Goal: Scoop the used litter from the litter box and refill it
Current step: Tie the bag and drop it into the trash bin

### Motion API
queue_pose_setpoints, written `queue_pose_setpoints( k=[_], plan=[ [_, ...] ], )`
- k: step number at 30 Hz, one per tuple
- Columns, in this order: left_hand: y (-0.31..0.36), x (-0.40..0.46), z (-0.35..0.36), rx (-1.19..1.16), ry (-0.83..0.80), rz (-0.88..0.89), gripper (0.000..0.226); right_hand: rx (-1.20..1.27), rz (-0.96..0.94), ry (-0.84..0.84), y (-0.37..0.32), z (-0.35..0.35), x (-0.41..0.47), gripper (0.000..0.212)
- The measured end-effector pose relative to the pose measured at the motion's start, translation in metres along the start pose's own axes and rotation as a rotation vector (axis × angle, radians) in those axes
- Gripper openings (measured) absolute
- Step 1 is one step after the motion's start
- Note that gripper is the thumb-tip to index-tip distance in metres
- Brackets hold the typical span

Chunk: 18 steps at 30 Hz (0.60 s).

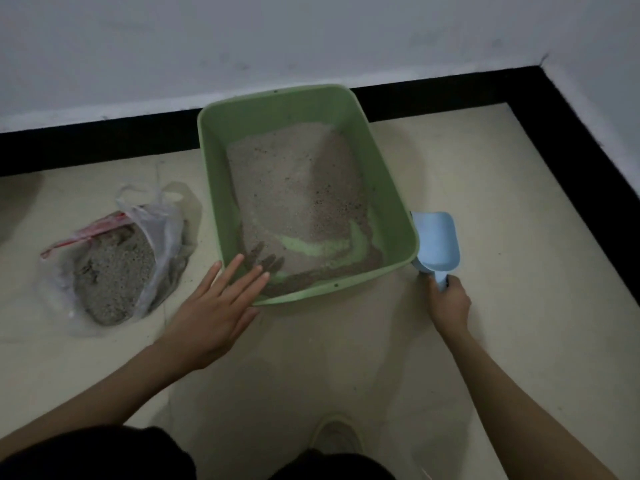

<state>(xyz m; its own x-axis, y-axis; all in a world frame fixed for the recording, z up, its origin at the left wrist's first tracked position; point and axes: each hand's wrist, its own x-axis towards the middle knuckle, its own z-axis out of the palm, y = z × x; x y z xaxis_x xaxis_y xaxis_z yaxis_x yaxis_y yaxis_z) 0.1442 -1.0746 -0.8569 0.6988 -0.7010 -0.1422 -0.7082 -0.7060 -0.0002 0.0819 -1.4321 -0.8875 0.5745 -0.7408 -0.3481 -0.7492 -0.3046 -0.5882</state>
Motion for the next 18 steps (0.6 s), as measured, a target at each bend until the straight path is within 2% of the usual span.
queue_pose_setpoints(
  k=[3,6,10,13,16,18],
  plan=[
    [0.001,0.001,-0.001,-0.015,-0.003,0.004,0.057,-0.033,0.014,0.037,-0.004,-0.01,-0.006,0.062],
    [0.002,0.001,-0.004,-0.066,0.007,-0.004,0.055,-0.126,-0.127,0.141,-0.021,-0.027,-0.026,0.056],
    [-0.002,-0.009,-0.005,-0.196,0.054,-0.049,0.048,-0.083,-0.486,0.132,-0.071,-0.025,-0.062,0.046],
    [-0.021,-0.024,-0.012,-0.254,0.104,-0.136,0.055,-0.117,-0.794,0.056,-0.121,0.003,-0.092,0.044],
    [-0.055,-0.046,-0.017,-0.366,0.144,-0.345,0.059,-0.185,-1.131,-0.07,-0.173,0.042,-0.121,0.042],
    [-0.082,-0.064,-0.015,-0.375,0.183,-0.489,0.061,-0.264,-1.256,-0.185,-0.211,0.072,-0.141,0.038]
  ],
)
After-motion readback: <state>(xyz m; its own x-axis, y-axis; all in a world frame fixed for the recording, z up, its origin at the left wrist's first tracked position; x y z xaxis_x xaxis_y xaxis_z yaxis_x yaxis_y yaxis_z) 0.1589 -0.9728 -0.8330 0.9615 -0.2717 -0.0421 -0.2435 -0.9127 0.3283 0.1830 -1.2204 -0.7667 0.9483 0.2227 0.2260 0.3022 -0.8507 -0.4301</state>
